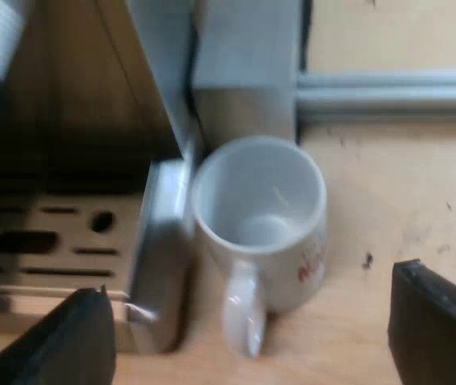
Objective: Remove mug from coffee machine
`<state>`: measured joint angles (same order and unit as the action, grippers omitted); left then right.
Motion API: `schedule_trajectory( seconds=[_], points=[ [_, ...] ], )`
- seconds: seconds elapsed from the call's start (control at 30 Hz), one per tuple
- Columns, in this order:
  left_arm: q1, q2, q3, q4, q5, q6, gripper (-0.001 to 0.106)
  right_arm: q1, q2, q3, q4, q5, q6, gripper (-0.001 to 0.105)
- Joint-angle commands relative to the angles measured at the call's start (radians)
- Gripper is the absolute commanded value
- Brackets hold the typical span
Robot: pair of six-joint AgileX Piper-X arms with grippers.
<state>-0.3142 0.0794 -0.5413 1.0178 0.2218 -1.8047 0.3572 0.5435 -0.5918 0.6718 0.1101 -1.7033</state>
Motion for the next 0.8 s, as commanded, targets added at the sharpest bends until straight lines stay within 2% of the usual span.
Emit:
schedule_trajectory(
  seconds=[0.03, 0.4, 0.6, 0.73, 0.8],
  points=[
    [-0.005, 0.059, -0.042, 0.075, -0.008, -0.039, 0.077, -0.003, -0.015, -0.171, 0.428, -0.026, -0.009, 0.072],
    [0.004, 0.273, -0.229, 0.069, -0.009, -0.039, 0.077, -0.005, 0.094, -0.289, 0.473, -0.066, 0.001, 0.071],
    [0.099, 0.356, -0.303, 0.08, 0.01, -0.039, 0.077, -0.01, 0.163, -0.314, 0.478, -0.072, 0.028, 0.071],
    [0.203, 0.375, -0.328, 0.098, 0.093, -0.032, 0.077, -0.098, 0.171, -0.313, 0.477, -0.12, 0.032, 0.071],
    [0.24, 0.375, -0.338, 0.136, 0.095, -0.021, 0.077, -0.166, 0.171, -0.313, 0.477, -0.16, 0.018, 0.071]
  ],
)
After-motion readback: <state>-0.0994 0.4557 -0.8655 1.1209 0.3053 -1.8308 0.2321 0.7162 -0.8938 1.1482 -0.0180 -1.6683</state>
